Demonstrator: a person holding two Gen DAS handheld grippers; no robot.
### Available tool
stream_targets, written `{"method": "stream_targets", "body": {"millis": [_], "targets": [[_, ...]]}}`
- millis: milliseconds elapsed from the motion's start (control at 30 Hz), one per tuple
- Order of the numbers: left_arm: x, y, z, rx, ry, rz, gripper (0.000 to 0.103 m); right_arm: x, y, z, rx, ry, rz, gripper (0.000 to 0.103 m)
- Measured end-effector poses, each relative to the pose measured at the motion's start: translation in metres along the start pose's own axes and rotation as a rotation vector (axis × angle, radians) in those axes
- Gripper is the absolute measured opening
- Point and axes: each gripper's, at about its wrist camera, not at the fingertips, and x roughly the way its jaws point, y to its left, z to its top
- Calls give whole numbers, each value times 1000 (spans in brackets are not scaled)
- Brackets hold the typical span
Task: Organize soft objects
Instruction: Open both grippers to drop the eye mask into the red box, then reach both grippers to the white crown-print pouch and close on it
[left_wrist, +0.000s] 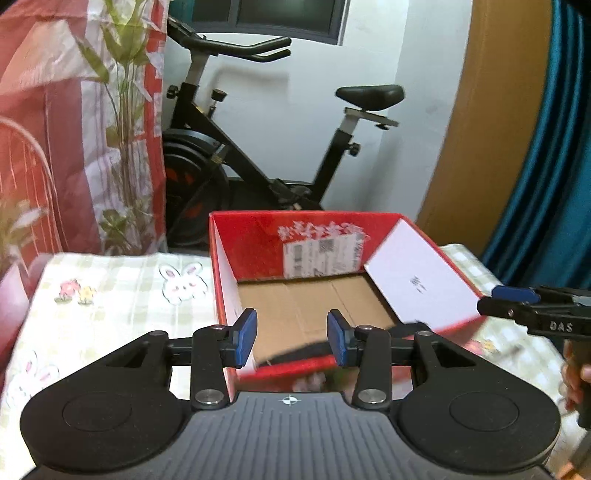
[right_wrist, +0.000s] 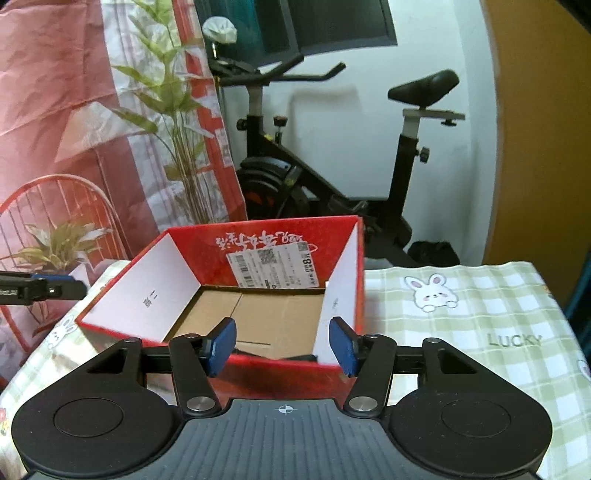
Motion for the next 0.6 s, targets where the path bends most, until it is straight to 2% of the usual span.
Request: {"method": "stream_targets", "body": {"millis": [233, 433, 600], "targets": [[-19, 4, -38, 15, 33, -71, 44, -22, -4, -28, -98, 41, -29, 52], [-10, 5, -56, 11, 86, -102, 44, -13, 2, -50, -113, 112, -4, 52], [1, -10, -58, 60, 97, -145, 44, -3, 19, -51, -152, 114, 47, 52]]}}
